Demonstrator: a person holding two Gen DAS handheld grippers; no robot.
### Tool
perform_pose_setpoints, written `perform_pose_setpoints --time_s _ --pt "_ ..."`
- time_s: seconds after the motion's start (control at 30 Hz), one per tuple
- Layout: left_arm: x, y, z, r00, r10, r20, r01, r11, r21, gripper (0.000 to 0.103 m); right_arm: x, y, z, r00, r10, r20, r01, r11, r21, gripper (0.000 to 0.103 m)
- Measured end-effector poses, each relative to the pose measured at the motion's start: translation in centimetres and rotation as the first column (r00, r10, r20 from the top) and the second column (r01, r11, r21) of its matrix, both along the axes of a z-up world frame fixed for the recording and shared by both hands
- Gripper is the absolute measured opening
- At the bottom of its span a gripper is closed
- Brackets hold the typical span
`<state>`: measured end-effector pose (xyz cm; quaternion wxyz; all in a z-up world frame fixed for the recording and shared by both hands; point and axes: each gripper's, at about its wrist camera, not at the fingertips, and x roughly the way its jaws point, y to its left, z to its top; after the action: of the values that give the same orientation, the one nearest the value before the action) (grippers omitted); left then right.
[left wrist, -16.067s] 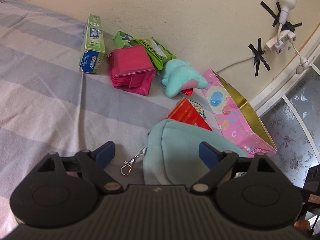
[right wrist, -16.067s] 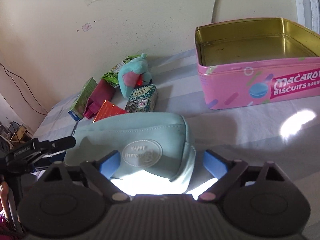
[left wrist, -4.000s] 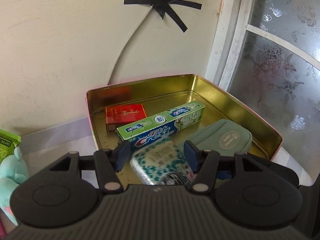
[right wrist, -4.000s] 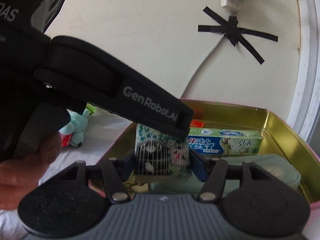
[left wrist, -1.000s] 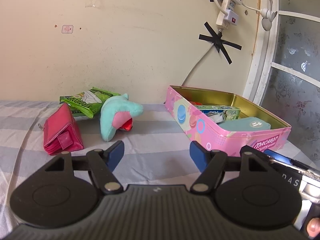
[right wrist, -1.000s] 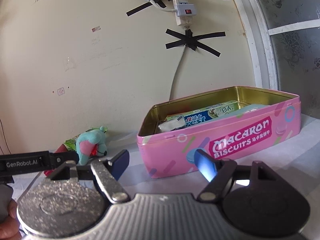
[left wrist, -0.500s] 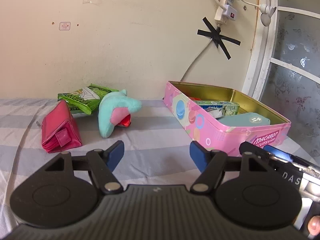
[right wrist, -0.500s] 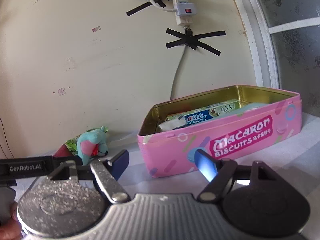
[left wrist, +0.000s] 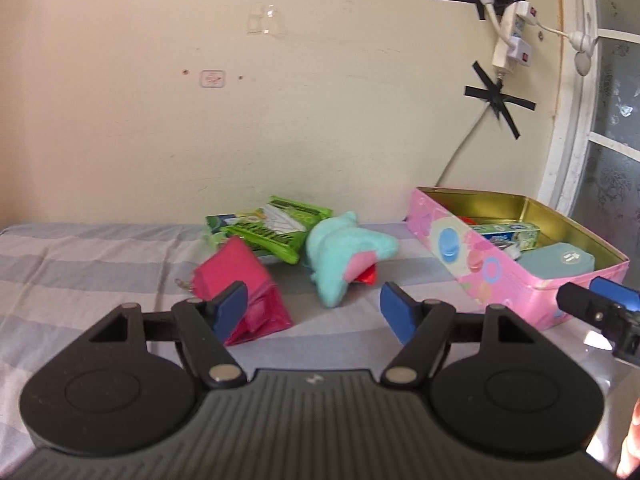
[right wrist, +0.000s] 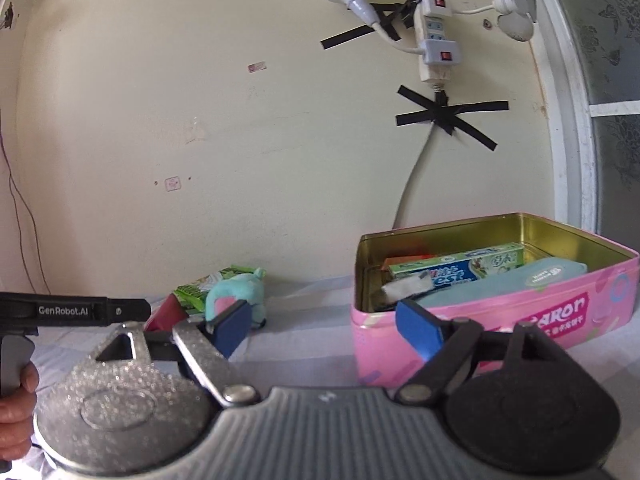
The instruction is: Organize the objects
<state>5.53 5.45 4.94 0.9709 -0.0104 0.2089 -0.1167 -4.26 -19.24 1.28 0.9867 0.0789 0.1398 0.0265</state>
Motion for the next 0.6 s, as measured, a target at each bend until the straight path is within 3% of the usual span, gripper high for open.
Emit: perform_pose_setpoints --time_s 0.17,0.3,0.5,0.6 --pt "0.9 4.2 -0.8 0.99 0.143 -0.018 -0.144 0.987 -0.067 0.075 2.3 3.6 -0.7 0.993 0.109 -0.053 -0.111 0.993 -0.048 0.085" --pt "1.3 8.2 0.1 0.964 0.262 -0.038 -0.264 0.949 -0.171 0.075 5.0 6.5 -0.7 0.972 0.204 -0.114 -0.213 0.974 -0.072 0.085" --pt "1.6 11.3 0.2 0.939 0.332 -0.092 -0.345 0.898 -0.273 0.075 10.6 9.6 -0.9 0.917 0.331 -0.222 -0.317 0.943 0.098 0.085" --pt "1.8 11.2 0.2 0.936 0.336 -0.1 -0.351 0.896 -0.271 0.075 13.0 12.2 -1.6 0.89 0.359 -0.28 -0.351 0.933 0.081 0.086"
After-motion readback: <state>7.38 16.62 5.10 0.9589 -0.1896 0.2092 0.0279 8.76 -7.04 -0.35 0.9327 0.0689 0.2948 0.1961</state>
